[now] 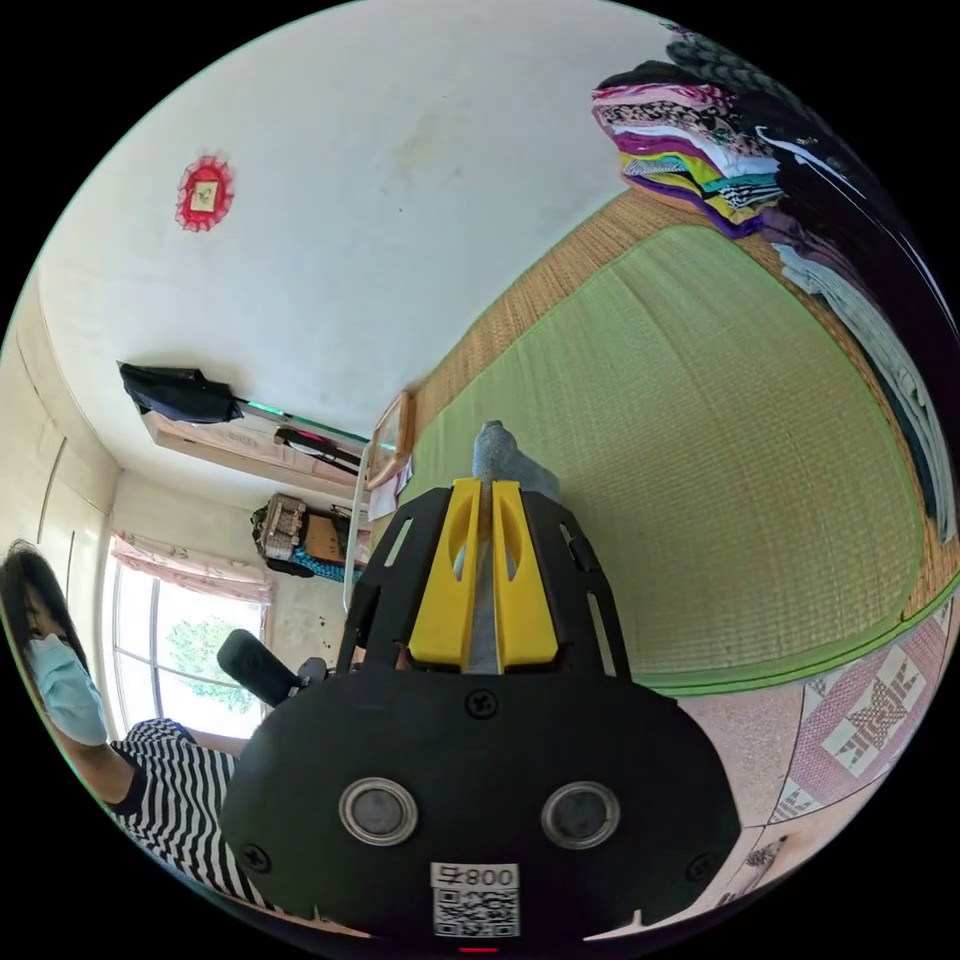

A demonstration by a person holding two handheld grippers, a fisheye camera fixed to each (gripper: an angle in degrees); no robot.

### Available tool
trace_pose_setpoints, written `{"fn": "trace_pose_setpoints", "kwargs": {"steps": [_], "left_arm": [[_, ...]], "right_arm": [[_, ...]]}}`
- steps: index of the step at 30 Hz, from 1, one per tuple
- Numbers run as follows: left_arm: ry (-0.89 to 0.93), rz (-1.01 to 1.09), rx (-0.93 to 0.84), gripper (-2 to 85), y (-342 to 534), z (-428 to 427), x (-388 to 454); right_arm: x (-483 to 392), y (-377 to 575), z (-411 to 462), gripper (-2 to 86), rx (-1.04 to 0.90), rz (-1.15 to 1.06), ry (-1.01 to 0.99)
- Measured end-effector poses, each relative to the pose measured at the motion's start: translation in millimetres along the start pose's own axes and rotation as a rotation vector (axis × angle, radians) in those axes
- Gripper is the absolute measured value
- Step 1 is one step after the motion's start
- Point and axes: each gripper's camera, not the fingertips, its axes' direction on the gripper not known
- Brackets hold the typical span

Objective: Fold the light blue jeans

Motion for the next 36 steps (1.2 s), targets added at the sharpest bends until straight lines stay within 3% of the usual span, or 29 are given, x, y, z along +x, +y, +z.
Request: {"fn": "trace_pose_setpoints", "kwargs": {"steps": [24, 36], "left_arm": [[0.07, -0.535, 0.283, 1.8, 240.7, -268.5, -187.5], [-0.012, -0.732, 0.364, 1.7, 334.4, -366.5, -264.8]], "right_arm": [[-190.1, 54.6, 224.0, 1.9, -0.218, -0.164, -0.031], [-249.2, 61.1, 342.5, 2.0, -0.376, -0.243, -0.026]]}}
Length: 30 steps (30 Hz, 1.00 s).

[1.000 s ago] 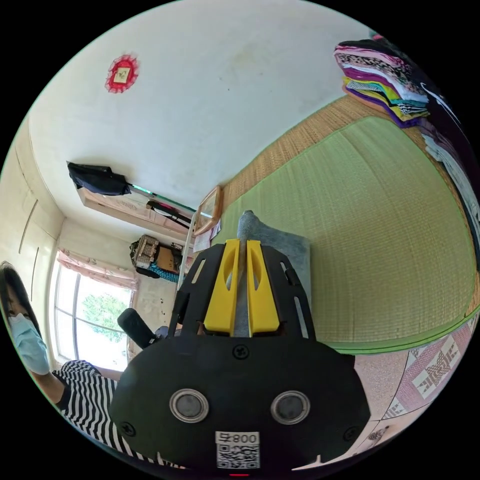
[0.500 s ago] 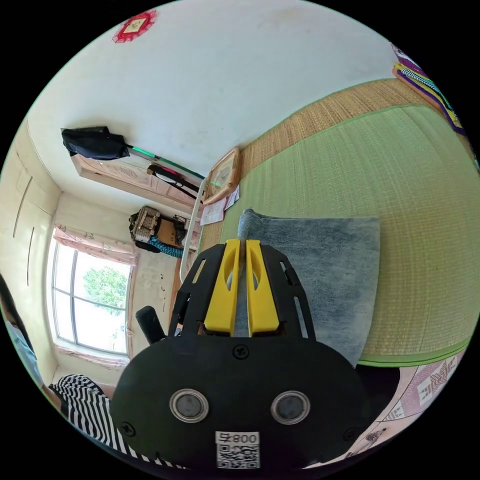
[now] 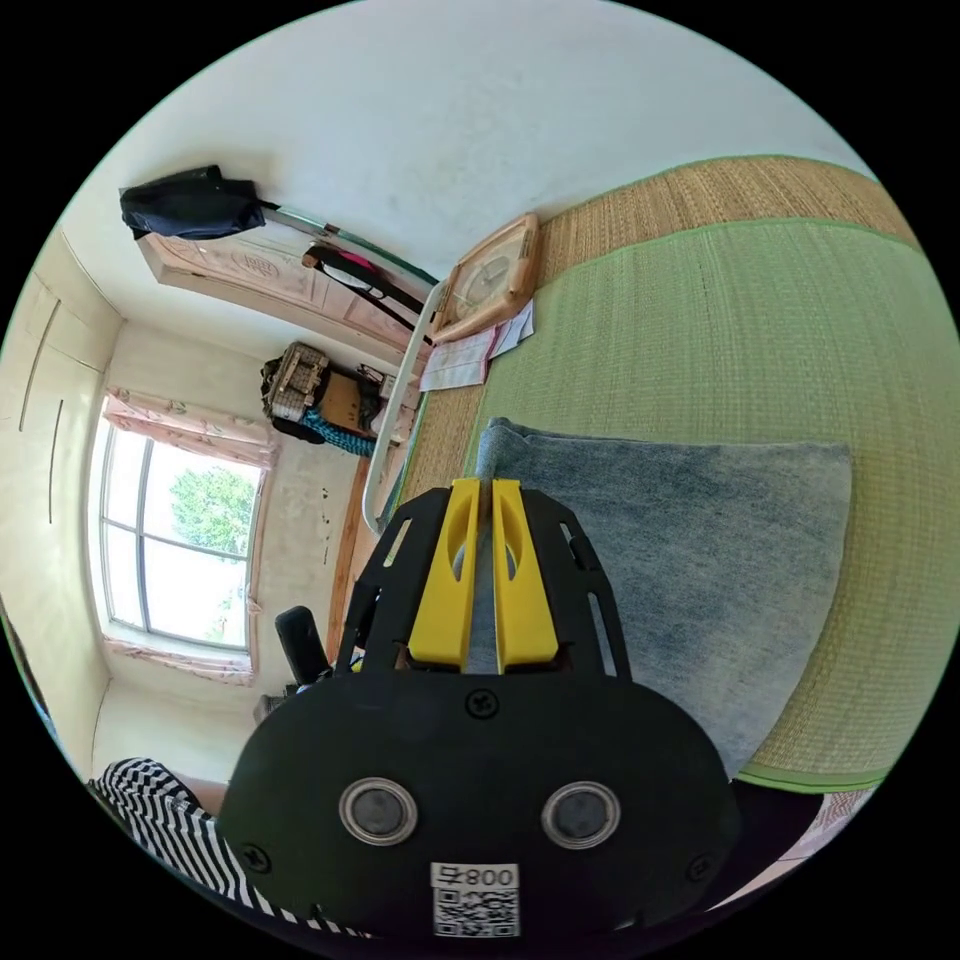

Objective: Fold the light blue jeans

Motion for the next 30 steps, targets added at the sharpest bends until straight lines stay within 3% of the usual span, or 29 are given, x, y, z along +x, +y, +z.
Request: {"fn": "trace_pose_setpoints", "kwargs": {"steps": [12, 19, 26, 30], "left_arm": [[0.012, -0.203, 0.028, 1.7, -14.1, -54.1, -89.8], [0.025, -0.303, 0.028, 1.7, -17.4, -69.9, -122.7], [-0.103, -0.258, 0.02, 0.6, -22.7, -89.5, -108.9], [-0.151, -0.128, -0.005, 0.2, -35.5, -91.3, -83.9]], "right_arm": [[-5.1, -44.0, 93.0, 4.4, -0.177, -0.028, 0.035], [3.1, -60.5, 119.9, 2.3, -0.26, -0.067, -0.11], [3.2, -71.2, 128.0, 0.3, -0.271, -0.142, -0.06], [-6.8, -84.4, 152.3, 0.1, -0.321, -0.208, 0.011]]}}
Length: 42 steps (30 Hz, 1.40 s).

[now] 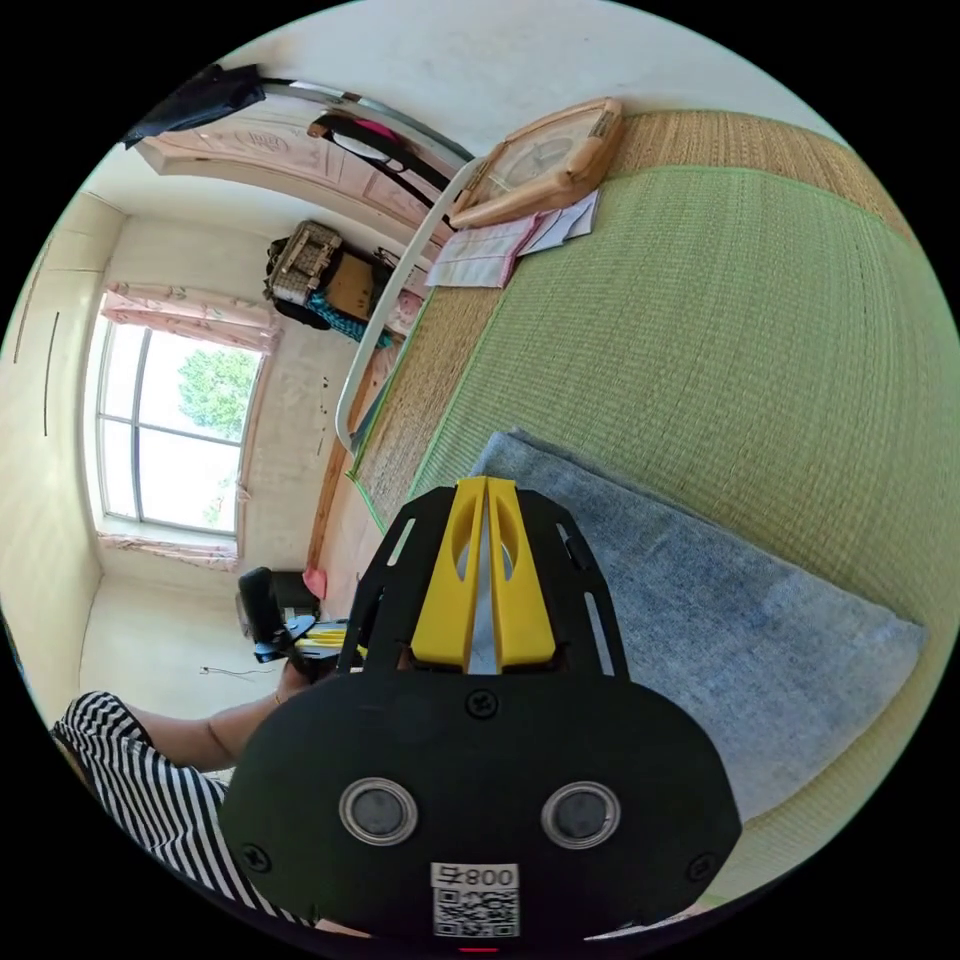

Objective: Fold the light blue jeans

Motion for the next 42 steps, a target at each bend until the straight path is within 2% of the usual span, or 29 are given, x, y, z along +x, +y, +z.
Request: {"fn": "trace_pose_setpoints", "kwargs": {"steps": [5, 7, 17, 24, 29, 33, 36, 39, 42], "left_arm": [[-0.11, 0.103, -0.066, 0.1, -23.1, 19.7, 17.9], [-0.219, 0.106, -0.163, 0.1, -29.1, 40.1, 19.0], [-0.263, 0.149, -0.208, 0.0, -29.6, 59.8, 42.1], [-0.275, 0.189, -0.247, 0.0, -31.8, 76.2, 60.1], [-0.24, 0.275, -0.183, 0.1, -29.0, 76.8, 85.8], [-0.308, 0.259, -0.257, 0.1, -29.4, 103.5, 91.1], [-0.279, 0.201, -0.274, 0.0, -29.9, 119.1, 87.0], [-0.291, 0.202, -0.278, 0.0, -29.2, 124.5, 95.3], [-0.319, 0.245, -0.254, 0.0, -25.2, 126.6, 109.9]], "right_arm": [[-2.9, -22.4, 34.4, 0.1, -0.129, -0.04, 0.145], [-0.9, -26.4, 41.5, 0.1, -0.141, -0.05, 0.155], [-5.0, -25.7, 33.8, 0.0, -0.062, -0.119, 0.205], [9.9, -33.2, 48.5, 0.0, -0.149, -0.116, 0.225], [8.1, 3.9, 18.3, 0.0, -0.091, -0.192, 0.175], [17.3, 69.7, 10.3, 0.0, -0.137, -0.183, 0.11], [30.1, 107.3, 30.5, 0.1, -0.253, -0.143, 0.159], [43.6, 122.9, 30.0, 0.1, -0.23, -0.085, 0.118], [39.8, 134.2, 16.3, 0.1, -0.207, -0.119, 0.171]]}}
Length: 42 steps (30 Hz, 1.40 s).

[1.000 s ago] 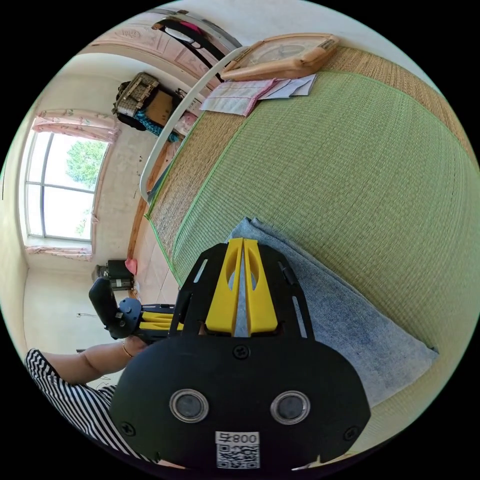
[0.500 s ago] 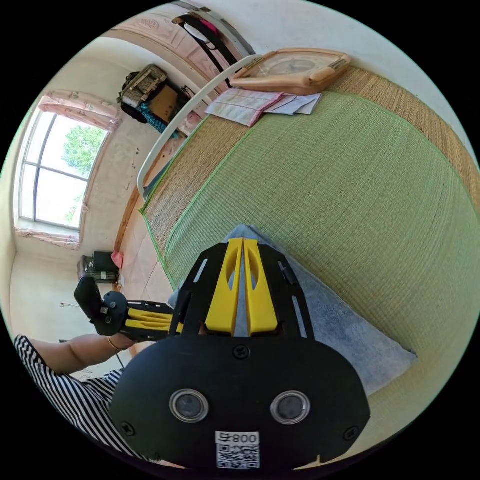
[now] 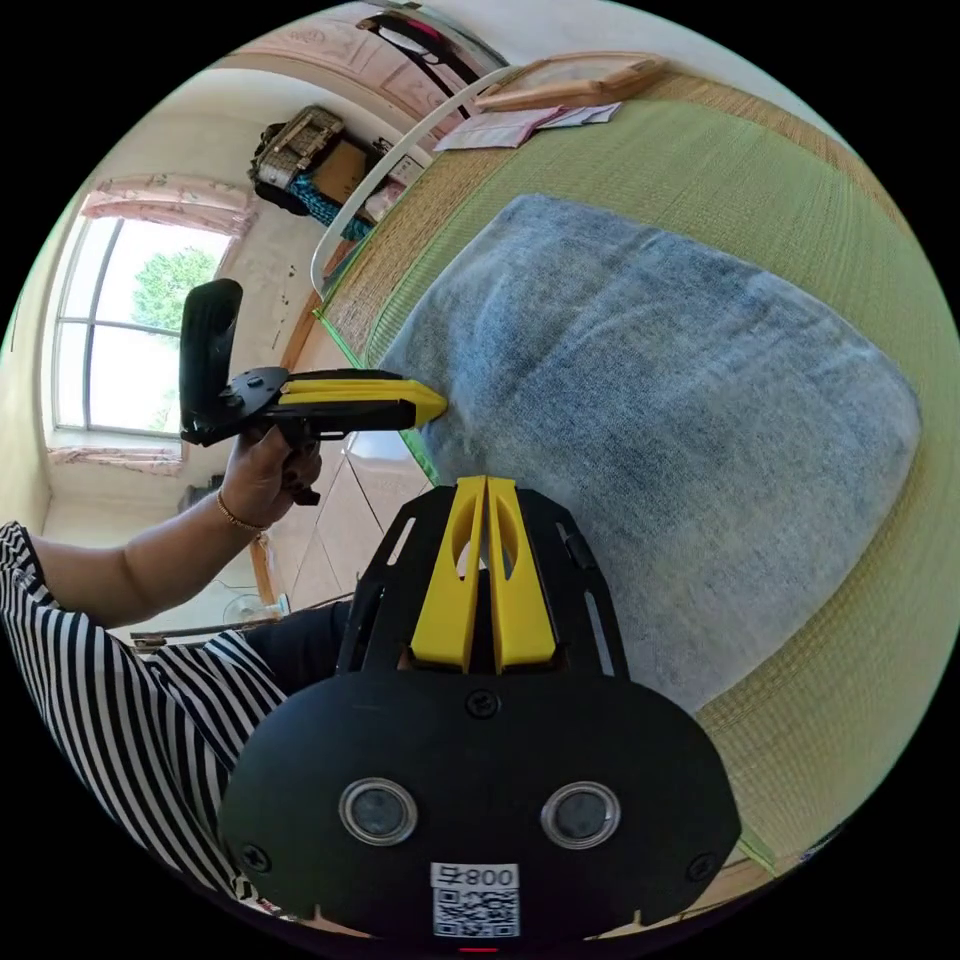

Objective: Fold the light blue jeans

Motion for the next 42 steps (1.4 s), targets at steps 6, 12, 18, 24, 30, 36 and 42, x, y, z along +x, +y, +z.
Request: {"fn": "trace_pose_setpoints", "kwargs": {"steps": [6, 12, 18, 24, 30, 36, 42], "left_arm": [[-0.013, -0.01, -0.027, 0.0, -2.9, 23.5, 11.2], [-0.035, 0.015, -0.009, 0.0, -7.0, 27.9, 29.3], [0.003, 0.059, -0.069, 0.1, -7.4, 53.2, 49.7], [0.085, 0.134, -0.087, 0.3, -14.3, 73.6, 70.8], [0.209, 0.259, -0.221, 2.1, -23.1, 115.4, 102.6], [0.33, 0.218, -0.281, 6.6, -37.7, 151.1, 104.3], [0.451, 0.032, -0.243, 6.5, -44.5, 169.2, 74.4]], "right_arm": [[24.2, 56.3, -13.7, 0.0, 0.037, 0.119, 0.068], [54.9, 95.3, -14.6, 0.0, 0.079, 0.236, 0.049], [82.2, 136.1, -18.5, 0.0, 0.171, 0.348, 0.012], [106.3, 169.2, -24.3, 0.0, 0.203, 0.411, -0.046], [147.2, 211.3, -33.7, 0.4, 0.309, 0.515, -0.237], [178.1, 242.0, -38.7, 2.3, 0.365, 0.573, -0.344], [203.1, 266.7, -44.8, 5.0, 0.434, 0.613, -0.41]]}}
